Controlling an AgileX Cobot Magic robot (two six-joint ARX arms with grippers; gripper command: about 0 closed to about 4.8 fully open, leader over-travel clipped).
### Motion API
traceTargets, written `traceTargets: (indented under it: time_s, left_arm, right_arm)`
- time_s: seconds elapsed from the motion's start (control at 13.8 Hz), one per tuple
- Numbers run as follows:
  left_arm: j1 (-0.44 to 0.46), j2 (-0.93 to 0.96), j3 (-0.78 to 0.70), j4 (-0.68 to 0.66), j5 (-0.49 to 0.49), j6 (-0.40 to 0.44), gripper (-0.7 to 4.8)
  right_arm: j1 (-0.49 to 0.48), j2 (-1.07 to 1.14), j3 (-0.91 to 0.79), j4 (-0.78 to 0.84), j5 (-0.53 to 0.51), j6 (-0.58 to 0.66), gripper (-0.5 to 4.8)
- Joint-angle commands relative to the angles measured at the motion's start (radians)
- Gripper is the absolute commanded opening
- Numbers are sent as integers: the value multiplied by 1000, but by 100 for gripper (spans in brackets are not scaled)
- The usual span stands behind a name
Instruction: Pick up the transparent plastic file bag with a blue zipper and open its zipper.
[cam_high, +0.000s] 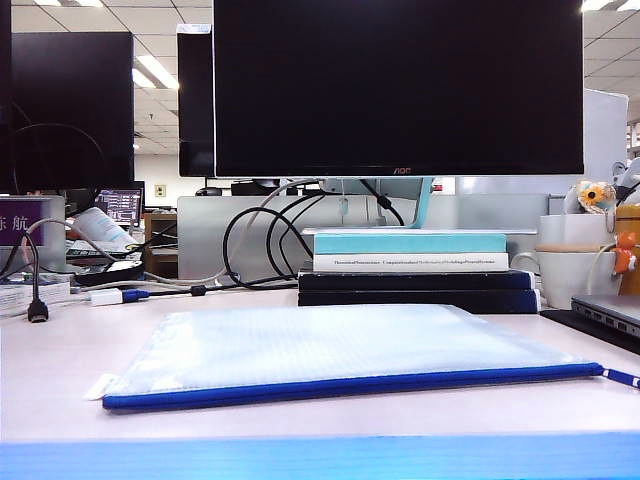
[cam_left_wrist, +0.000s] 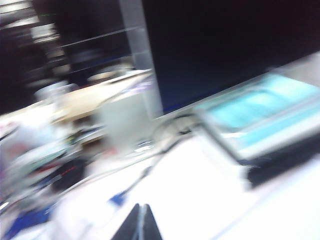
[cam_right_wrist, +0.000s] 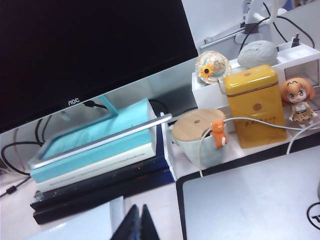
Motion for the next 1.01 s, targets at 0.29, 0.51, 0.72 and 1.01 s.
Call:
traceTargets:
  time_s: [0.29, 0.51, 0.72, 1.01]
  left_arm:
    - [-543, 243, 35, 30, -363, 285, 186]
    - [-598, 315, 35, 77, -388, 286, 186]
    - [-597, 315, 36, 126, -283, 292, 184]
    - [-538, 346, 37, 15, 117, 260, 175]
  right_arm:
    - [-29, 513, 307, -79, -254, -35, -7]
    - [-251, 850, 450, -185, -834, -40, 5]
    - [-417, 1123, 521, -203, -1135, -16, 127]
    - [-340, 1384, 699, -525, -1023, -289, 180]
